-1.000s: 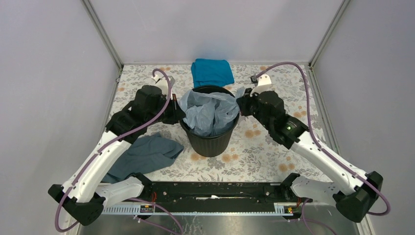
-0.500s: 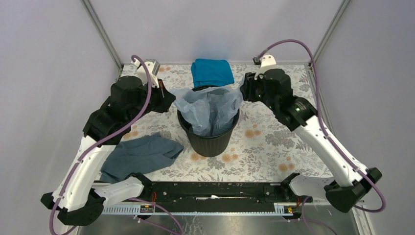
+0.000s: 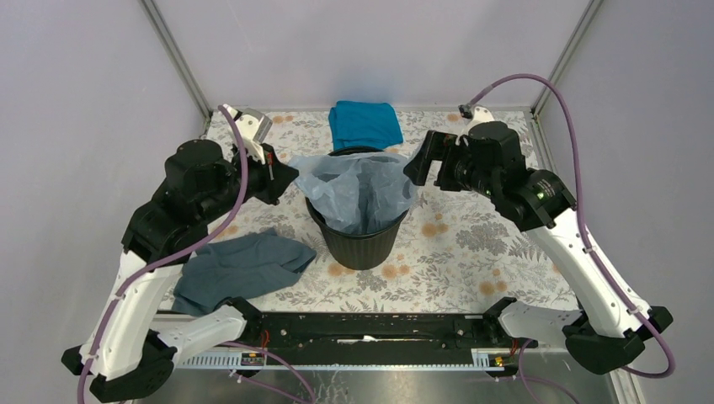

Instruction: Put the trash bags into the trash bin

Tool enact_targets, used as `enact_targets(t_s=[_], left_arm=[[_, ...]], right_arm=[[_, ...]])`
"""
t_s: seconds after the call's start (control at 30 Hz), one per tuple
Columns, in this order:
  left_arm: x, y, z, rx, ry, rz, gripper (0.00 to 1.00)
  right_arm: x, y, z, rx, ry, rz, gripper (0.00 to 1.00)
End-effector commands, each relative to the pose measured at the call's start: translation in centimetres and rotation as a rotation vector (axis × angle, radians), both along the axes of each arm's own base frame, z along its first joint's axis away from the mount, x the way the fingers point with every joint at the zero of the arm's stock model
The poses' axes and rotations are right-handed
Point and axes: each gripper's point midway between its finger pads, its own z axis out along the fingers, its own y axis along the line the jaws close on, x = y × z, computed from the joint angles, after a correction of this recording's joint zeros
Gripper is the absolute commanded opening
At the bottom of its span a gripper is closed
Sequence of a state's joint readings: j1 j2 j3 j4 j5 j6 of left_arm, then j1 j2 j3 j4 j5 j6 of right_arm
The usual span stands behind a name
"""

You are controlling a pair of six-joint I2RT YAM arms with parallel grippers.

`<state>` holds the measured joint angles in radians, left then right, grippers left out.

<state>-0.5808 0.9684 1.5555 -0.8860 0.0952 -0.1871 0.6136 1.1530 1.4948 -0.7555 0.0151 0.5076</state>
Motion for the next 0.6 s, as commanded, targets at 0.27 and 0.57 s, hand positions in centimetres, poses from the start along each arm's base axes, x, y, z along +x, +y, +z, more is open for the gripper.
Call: enact_targets(t_s=[0.27, 0.57], left_arm=[[1.0, 0.3, 1.4, -0.031, -0.047, 0.052, 0.00], [1.3, 0.4, 1.2, -0.022, -0.053, 0.059, 0.00]], right_arm=[[1.1, 1.4, 4.2, 0.511, 0.066, -0.256, 0.79], [-0.5, 2.3, 3.5, 0.425, 0.063, -0.121, 0.86]])
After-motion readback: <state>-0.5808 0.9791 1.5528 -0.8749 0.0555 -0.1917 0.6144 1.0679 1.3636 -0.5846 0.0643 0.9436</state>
